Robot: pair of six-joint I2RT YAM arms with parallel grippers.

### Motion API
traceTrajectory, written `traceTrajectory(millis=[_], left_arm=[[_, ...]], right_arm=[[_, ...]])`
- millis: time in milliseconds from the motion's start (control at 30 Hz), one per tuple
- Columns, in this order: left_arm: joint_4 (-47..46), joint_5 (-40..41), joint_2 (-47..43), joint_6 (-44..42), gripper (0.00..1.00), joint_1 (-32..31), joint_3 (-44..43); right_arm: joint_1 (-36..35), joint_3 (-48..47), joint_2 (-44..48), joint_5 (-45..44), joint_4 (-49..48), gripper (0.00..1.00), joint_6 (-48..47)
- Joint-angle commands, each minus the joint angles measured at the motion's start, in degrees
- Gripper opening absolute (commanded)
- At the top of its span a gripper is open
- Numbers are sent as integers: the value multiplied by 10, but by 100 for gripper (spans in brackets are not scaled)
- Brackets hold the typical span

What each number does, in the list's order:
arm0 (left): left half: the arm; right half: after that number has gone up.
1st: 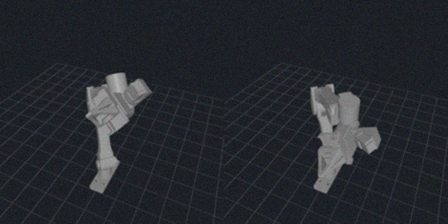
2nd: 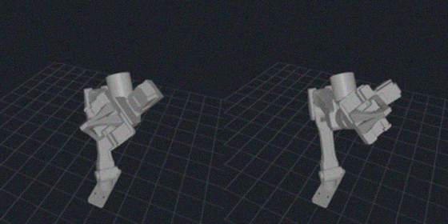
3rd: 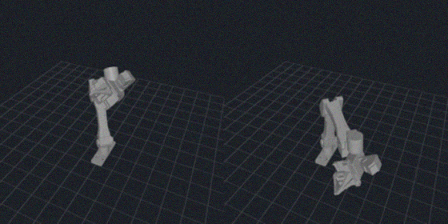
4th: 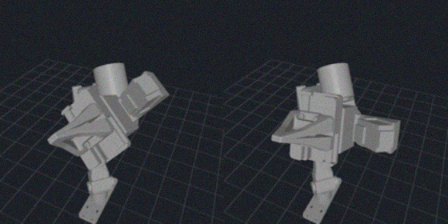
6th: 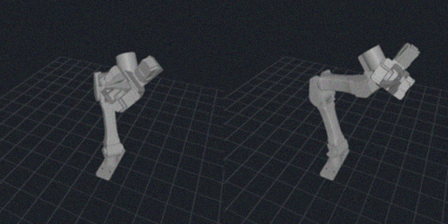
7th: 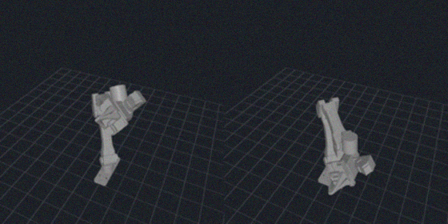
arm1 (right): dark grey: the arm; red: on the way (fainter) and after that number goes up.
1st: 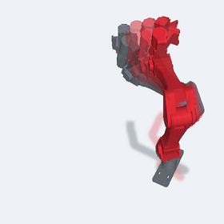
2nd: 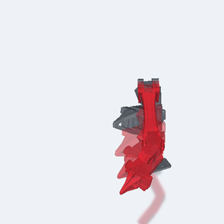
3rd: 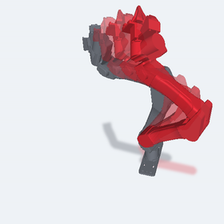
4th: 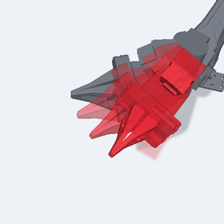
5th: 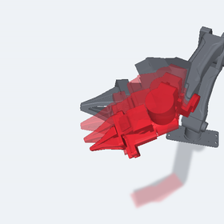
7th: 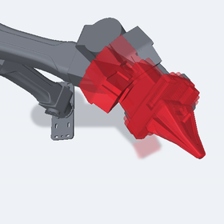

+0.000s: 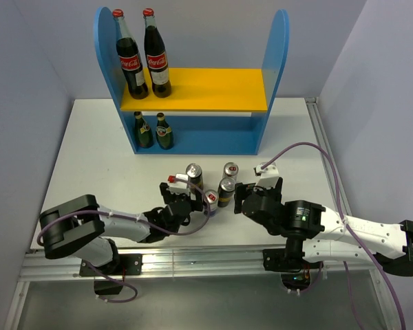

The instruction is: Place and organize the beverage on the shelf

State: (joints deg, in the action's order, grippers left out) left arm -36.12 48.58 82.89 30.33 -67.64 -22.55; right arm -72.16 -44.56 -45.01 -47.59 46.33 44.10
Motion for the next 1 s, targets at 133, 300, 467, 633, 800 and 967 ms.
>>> traceTrajectory(millis=[133, 300, 467, 633, 800, 967], left_arm=[[-82, -44, 57, -48, 97, 43, -69], [-98, -63, 94, -59, 96, 62, -98], [-99, -79, 122, -61, 89, 81, -121], [-91, -71, 140, -58, 42, 90, -130], [-69, -67, 124, -62, 3, 90, -135], [60, -45, 69, -66, 0, 88, -176]], right_arm=[[-9, -5, 9, -26, 3, 99, 13], [-11, -4, 10, -25, 0, 99, 12], [-11, -4, 9, -24, 0, 99, 9], [-11, -4, 10, -22, -2, 99, 7], [-11, -4, 9, -23, -4, 99, 6], [-12, -4, 10, -23, -3, 99, 6]])
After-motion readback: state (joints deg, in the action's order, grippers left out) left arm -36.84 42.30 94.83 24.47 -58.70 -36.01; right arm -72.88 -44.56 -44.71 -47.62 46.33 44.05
